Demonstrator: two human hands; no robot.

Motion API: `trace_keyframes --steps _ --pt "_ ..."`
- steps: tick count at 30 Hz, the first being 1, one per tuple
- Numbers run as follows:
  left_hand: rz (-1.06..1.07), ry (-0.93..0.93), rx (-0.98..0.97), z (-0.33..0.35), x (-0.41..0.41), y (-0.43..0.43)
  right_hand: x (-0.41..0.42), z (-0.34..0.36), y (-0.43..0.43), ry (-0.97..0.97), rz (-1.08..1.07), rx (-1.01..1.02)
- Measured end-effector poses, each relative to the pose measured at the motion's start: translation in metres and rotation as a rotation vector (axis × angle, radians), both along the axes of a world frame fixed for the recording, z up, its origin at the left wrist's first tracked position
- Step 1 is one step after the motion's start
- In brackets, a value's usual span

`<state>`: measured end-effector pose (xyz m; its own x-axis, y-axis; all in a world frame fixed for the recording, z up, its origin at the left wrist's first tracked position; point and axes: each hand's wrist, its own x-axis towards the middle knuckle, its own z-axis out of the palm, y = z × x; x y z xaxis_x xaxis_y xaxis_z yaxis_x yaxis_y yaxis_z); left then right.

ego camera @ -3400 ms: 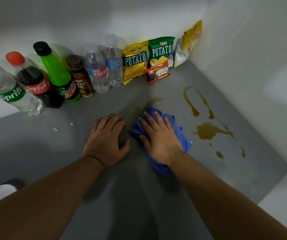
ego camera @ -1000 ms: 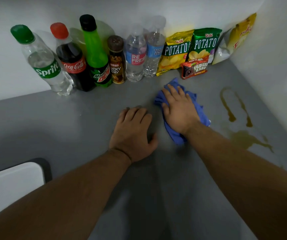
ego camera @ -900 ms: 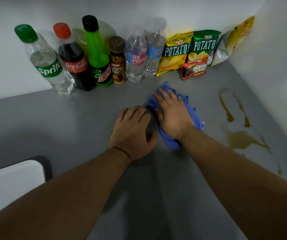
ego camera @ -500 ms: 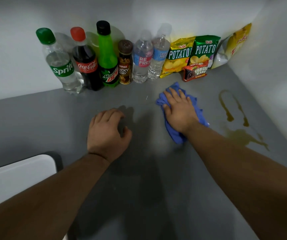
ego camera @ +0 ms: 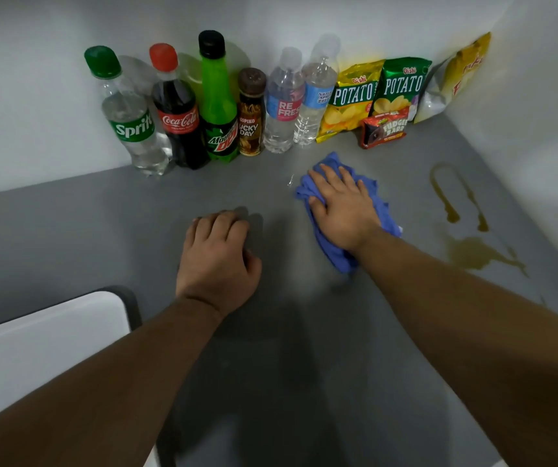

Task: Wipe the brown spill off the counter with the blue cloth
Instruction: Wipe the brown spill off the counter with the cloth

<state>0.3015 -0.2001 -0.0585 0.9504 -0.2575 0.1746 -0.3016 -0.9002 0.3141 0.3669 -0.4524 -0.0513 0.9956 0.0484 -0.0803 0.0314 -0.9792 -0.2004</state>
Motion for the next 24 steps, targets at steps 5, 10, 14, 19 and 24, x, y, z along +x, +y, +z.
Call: trace_keyframes --steps 5,10,14,19,24 --pt "-0.01 0.013 0.009 0.003 0.001 0.001 -0.034 -0.004 0.041 -0.011 0.198 0.056" --pt "-0.015 0.031 0.038 0.007 0.0 -0.002 -0.067 0.003 -0.025 -0.004 0.453 0.073" --pt "-0.019 0.05 0.063 0.007 -0.001 -0.003 -0.051 0.0 -0.022 -0.038 0.136 0.042" --pt "-0.016 0.054 0.059 0.007 -0.002 -0.003 -0.086 -0.008 0.026 -0.028 -0.003 0.034" --pt "-0.021 0.043 0.034 0.007 -0.003 -0.003 -0.171 -0.003 -0.015 0.014 0.308 0.048"
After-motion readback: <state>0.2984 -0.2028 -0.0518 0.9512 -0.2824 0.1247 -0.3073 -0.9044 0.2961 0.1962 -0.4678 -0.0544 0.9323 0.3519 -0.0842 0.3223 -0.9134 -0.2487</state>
